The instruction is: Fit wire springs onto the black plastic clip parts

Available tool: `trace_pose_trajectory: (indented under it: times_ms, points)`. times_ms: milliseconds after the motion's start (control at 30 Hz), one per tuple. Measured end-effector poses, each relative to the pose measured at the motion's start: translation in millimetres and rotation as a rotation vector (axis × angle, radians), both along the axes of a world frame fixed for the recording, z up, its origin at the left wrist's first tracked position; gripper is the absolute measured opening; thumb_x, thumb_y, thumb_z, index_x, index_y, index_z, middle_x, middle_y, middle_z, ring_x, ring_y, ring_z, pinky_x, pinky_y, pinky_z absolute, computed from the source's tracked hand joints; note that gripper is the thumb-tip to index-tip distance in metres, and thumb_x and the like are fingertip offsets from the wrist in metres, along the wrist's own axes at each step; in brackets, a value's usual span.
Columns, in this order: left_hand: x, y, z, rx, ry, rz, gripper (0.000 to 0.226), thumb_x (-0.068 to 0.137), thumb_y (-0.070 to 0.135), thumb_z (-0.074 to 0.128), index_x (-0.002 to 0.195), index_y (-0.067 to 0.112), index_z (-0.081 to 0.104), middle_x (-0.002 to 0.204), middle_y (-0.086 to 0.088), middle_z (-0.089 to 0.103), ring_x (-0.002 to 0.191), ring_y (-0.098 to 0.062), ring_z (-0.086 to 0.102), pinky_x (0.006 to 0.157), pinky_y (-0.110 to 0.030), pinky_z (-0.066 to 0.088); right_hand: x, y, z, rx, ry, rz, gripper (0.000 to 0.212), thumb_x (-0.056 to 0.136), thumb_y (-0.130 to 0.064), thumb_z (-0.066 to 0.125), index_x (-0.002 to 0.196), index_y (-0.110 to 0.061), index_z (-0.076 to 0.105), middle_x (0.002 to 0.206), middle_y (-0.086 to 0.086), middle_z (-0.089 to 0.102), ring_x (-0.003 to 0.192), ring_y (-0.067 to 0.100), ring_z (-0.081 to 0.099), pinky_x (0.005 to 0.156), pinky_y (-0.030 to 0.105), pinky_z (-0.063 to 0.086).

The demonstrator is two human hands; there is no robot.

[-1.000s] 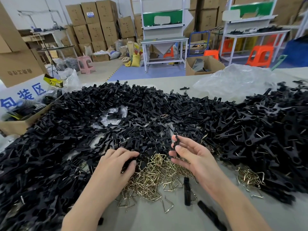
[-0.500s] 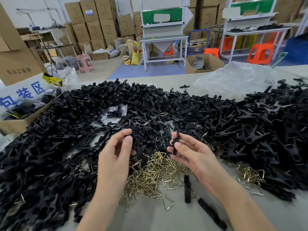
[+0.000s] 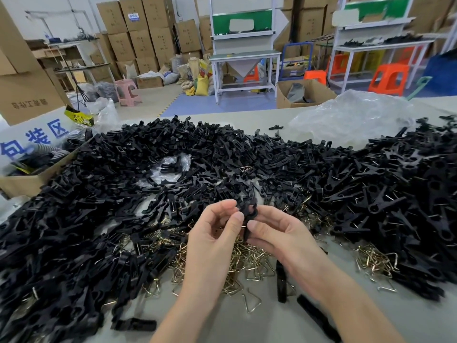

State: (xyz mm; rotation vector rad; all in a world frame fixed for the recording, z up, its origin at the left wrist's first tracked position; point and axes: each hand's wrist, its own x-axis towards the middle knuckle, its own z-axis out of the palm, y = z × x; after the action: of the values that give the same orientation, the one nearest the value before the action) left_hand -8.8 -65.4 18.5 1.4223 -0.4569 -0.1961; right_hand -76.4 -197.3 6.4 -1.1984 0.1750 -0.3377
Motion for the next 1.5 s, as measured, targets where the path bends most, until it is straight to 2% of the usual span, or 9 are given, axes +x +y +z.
trace_pose_trajectory:
  times_ms: [200, 367, 533, 633, 833, 1033, 1267, 1500]
  points:
    - [0.4, 2.6, -0.2, 0.001, 0.002, -0.036, 0.011, 0.092, 0.018, 0.071, 0.099, 0.024, 0.075, 0.093, 0.005, 0.077, 0.083, -0.005, 0.071, 0.074, -0.014, 0.052, -0.9, -1.9, 1.2, -0.005, -0.004, -0.016, 0.037, 0.077, -0.031, 0.082, 0.113, -0.030, 0.077, 0.116, 0.003, 0.076, 0.108, 0.022, 0.073, 0.086, 0.022, 0.057]
    - [1.2, 2.8, -1.0, 0.050, -0.012, -0.066, 0.015, 0.092, 0.021, 0.071, 0.098, 0.034, 0.075, 0.092, 0.003, 0.076, 0.085, -0.006, 0.069, 0.075, -0.015, 0.052, -1.7, -3.2, 1.1, -0.043, 0.018, -0.030, 0.035, 0.080, -0.028, 0.081, 0.114, -0.033, 0.076, 0.114, 0.002, 0.076, 0.106, 0.020, 0.073, 0.086, 0.022, 0.057]
    - [2.9, 3.8, -1.2, 0.053, -0.021, -0.064, 0.013, 0.088, 0.030, 0.072, 0.099, 0.036, 0.075, 0.091, 0.001, 0.076, 0.086, -0.015, 0.070, 0.079, -0.022, 0.056, -3.0, -4.2, 2.5, -0.046, 0.012, -0.028, 0.037, 0.081, -0.029, 0.081, 0.117, -0.032, 0.075, 0.118, 0.003, 0.075, 0.108, 0.022, 0.073, 0.087, 0.025, 0.058]
    - [1.0, 2.5, -2.2, 0.083, -0.045, -0.092, 0.014, 0.091, 0.025, 0.071, 0.098, 0.037, 0.074, 0.092, 0.001, 0.076, 0.088, -0.018, 0.070, 0.079, -0.021, 0.055, -3.7, -5.0, 3.4, -0.055, 0.023, -0.043, 0.038, 0.078, -0.033, 0.082, 0.116, -0.034, 0.076, 0.117, 0.002, 0.076, 0.108, 0.021, 0.073, 0.085, 0.024, 0.058]
    - [1.9, 3.9, -1.4, 0.087, -0.047, -0.108, 0.018, 0.093, 0.019, 0.070, 0.096, 0.036, 0.073, 0.088, 0.005, 0.076, 0.080, -0.004, 0.068, 0.073, -0.014, 0.050, -5.6, -5.5, 6.3, -0.129, 0.042, -0.059, 0.037, 0.078, -0.028, 0.077, 0.114, -0.034, 0.076, 0.109, 0.002, 0.078, 0.095, 0.016, 0.075, 0.081, 0.023, 0.058]
    - [2.5, 5.2, 0.5, 0.054, -0.049, -0.115, 0.017, 0.093, 0.017, 0.069, 0.096, 0.034, 0.073, 0.083, 0.009, 0.073, 0.077, -0.002, 0.066, 0.072, -0.014, 0.050, -7.4, -3.4, 8.8, -0.100, 0.040, -0.057, 0.033, 0.079, -0.025, 0.075, 0.111, -0.034, 0.078, 0.107, 0.004, 0.078, 0.091, 0.015, 0.074, 0.078, 0.022, 0.057]
    - [1.4, 4.5, -0.2, 0.061, -0.049, -0.110, 0.018, 0.094, 0.016, 0.069, 0.096, 0.033, 0.073, 0.082, 0.010, 0.073, 0.075, -0.001, 0.064, 0.070, -0.013, 0.050, -6.8, -4.5, 8.3, -0.045, 0.047, -0.046, 0.032, 0.079, -0.023, 0.075, 0.110, -0.030, 0.079, 0.113, 0.005, 0.077, 0.092, 0.017, 0.073, 0.084, 0.029, 0.060]
    - [1.1, 4.9, -0.5, 0.078, -0.047, -0.092, 0.017, 0.093, 0.019, 0.069, 0.096, 0.035, 0.072, 0.083, 0.008, 0.073, 0.076, -0.005, 0.064, 0.073, -0.016, 0.053, -6.9, -5.6, 7.5, -0.043, 0.040, -0.039, 0.034, 0.078, -0.025, 0.075, 0.112, -0.029, 0.078, 0.114, 0.004, 0.077, 0.090, 0.015, 0.073, 0.081, 0.026, 0.059]
